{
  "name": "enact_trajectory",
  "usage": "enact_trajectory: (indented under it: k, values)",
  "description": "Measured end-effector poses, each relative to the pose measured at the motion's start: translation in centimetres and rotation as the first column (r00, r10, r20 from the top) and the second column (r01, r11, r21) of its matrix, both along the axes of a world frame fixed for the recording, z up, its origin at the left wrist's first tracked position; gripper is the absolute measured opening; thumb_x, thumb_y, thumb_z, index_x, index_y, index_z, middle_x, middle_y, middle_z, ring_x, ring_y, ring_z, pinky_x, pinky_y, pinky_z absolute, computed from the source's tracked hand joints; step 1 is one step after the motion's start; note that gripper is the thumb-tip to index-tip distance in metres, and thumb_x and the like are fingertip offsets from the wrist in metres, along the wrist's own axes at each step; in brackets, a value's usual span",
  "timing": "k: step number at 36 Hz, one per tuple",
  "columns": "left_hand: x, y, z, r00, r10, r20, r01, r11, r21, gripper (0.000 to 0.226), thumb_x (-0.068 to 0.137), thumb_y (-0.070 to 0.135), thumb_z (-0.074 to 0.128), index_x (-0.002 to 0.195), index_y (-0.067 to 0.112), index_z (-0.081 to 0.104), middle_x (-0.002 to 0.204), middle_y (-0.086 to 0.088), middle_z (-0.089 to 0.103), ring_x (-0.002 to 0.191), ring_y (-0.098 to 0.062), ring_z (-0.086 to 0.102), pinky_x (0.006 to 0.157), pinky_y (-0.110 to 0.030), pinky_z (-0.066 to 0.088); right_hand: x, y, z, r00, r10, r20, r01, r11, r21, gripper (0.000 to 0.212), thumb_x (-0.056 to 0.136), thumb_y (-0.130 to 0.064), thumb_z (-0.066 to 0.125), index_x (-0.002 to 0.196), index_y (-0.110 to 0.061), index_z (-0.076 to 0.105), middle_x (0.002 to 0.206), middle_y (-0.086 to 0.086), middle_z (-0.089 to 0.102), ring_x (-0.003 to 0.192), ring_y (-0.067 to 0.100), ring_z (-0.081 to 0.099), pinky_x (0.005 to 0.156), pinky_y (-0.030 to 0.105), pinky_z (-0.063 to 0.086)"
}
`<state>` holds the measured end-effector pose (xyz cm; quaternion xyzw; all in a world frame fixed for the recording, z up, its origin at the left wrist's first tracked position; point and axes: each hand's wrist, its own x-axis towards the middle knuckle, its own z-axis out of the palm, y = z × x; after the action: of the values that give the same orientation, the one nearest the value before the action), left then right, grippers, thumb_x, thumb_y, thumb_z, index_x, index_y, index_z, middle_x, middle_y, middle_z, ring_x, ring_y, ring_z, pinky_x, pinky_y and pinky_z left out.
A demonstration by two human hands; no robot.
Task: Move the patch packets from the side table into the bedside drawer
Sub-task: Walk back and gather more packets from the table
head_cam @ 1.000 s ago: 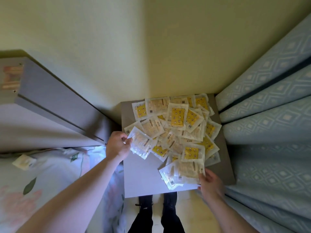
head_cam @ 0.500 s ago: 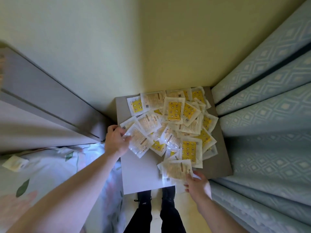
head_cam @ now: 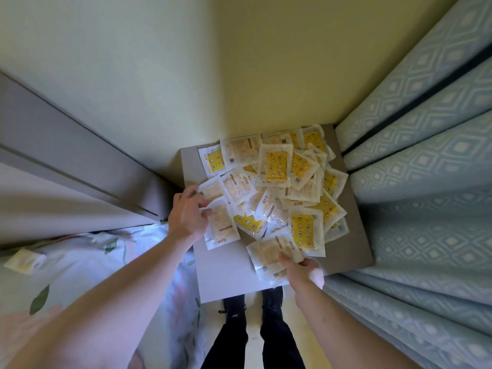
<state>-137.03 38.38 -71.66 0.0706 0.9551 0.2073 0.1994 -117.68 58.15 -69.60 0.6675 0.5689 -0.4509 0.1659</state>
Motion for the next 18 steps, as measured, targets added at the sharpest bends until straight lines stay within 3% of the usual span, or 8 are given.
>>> enact_trajectory:
  k: [6,11,15,18]
  values:
    - [-1.2,0.9,0.7,0.997,-0.023,0.078,0.027,0.998,-0.051,0.009,0.089,0.026,0.071,0.089,0.022,0.063,0.123,0.008,0.048,0.120,-0.018,0.039,0.078,-0.033,0.044,1.2,0.5,-0.1,0.999,0.045,-0.013,-0.045,0.999,-0.007,0.045,0.078,-0.049,0.077,0.106,-0.016,0.065,0.092,0.002,0.068,0.085,0.024,0.063,0.073,0.034,0.050]
    - [-1.5,0.8,0.7,0.991,0.020,0.130,-0.018,1.000,-0.013,0.022,0.090,0.019,0.066,0.074,0.023,0.052,0.092,0.005,0.054,0.102,-0.024,0.050,0.070,-0.032,0.044,1.9,0.8,0.8,0.997,0.071,-0.009,-0.071,0.997,-0.006,0.044,0.083,-0.040,0.073,0.119,-0.017,0.063,0.099,0.003,0.067,0.089,0.025,0.062,0.073,0.033,0.050]
    - [-0.7,0.7,0.6,0.998,0.057,0.039,-0.060,0.997,0.057,0.015,0.088,0.017,0.072,0.079,0.021,0.061,0.122,0.003,0.049,0.109,-0.022,0.049,0.083,-0.034,0.048,2.1,1.0,1.4,0.997,0.078,-0.003,-0.078,0.996,-0.050,0.034,0.081,-0.036,0.072,0.109,-0.017,0.069,0.097,0.004,0.070,0.093,0.026,0.064,0.084,0.039,0.056]
    - [0.3,0.9,0.3,0.998,0.066,0.015,-0.067,0.994,0.082,0.014,0.086,0.016,0.074,0.079,0.018,0.063,0.124,0.004,0.052,0.112,-0.022,0.048,0.085,-0.030,0.044,2.4,1.1,1.6,0.995,0.088,-0.039,-0.091,0.993,-0.082,0.022,0.081,-0.034,0.072,0.100,-0.022,0.072,0.090,0.001,0.071,0.089,0.024,0.067,0.081,0.038,0.058]
